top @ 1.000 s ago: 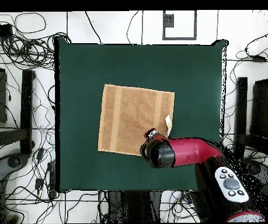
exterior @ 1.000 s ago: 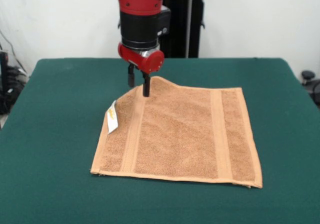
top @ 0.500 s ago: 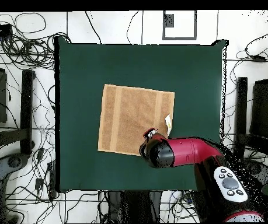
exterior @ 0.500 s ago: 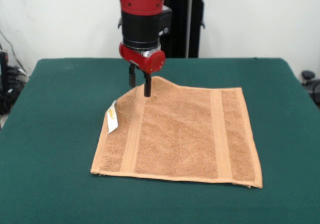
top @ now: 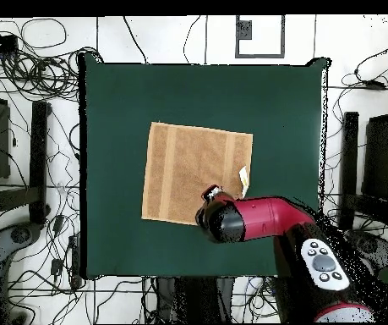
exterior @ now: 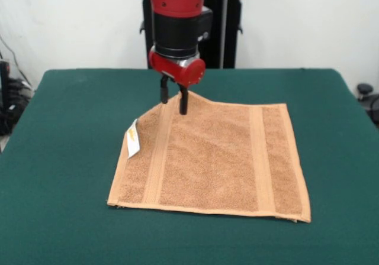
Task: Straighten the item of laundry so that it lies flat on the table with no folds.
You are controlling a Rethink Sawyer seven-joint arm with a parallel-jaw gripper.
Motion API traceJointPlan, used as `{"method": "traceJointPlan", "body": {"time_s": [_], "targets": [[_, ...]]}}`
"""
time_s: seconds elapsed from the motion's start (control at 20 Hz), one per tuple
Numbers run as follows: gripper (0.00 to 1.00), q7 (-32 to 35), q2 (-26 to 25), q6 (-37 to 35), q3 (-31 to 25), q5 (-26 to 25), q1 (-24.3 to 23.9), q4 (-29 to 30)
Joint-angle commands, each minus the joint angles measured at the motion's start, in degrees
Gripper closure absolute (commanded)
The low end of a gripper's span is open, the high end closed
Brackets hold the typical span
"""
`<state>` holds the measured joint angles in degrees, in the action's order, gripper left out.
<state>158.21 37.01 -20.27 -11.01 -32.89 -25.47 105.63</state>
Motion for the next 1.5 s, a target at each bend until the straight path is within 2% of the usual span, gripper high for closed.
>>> {"method": "traceJointPlan", "body": {"time_s": [0.05,0.6,1.2,1.5], "targets": [[0.0,2.09,0.53,3.49,-5.07,3.43,4.8,-1.74],[0.0,3.87,0.57,4.79,-3.06,6.71,9.66,-5.27],[0.0,2.33,-0.86,4.58,-1.56,6.8,9.92,-5.26],[0.0,1.77,0.25,2.21,-1.44,7.22,9.98,-5.29]]}}
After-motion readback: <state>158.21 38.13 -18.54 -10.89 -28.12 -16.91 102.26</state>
